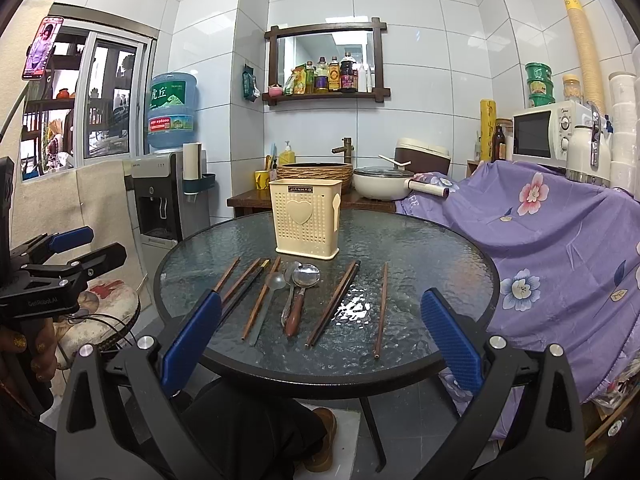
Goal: Organize utensils
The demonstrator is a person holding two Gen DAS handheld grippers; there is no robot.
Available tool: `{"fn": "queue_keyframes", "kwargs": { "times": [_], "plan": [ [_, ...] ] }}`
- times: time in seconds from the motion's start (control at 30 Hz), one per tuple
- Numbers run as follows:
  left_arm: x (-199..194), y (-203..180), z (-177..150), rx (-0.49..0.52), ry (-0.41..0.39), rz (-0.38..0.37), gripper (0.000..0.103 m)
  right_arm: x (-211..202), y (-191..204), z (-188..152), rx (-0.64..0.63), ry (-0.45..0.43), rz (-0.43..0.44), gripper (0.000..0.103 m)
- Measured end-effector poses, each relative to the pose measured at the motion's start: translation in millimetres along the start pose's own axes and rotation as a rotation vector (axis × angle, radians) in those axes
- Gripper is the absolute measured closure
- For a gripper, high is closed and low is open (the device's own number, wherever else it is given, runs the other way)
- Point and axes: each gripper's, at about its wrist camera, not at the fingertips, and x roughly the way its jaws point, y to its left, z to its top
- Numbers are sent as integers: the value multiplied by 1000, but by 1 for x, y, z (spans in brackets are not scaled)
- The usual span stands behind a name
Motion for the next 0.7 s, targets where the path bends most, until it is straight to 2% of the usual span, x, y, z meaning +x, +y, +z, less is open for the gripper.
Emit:
{"fn": "queue_keyframes", "kwargs": {
  "times": [0.43,0.57,0.7],
  "plan": [
    [3,2,-4,-2,3,2,6,2,0,-4,-1,2,-2,5],
    [14,6,-9,-18,36,-9,6,13,-1,-8,4,24,-15,5],
    [36,13,-18,-17,110,38,6,34,-5,-13,11,77,-55,5]
  ]
}}
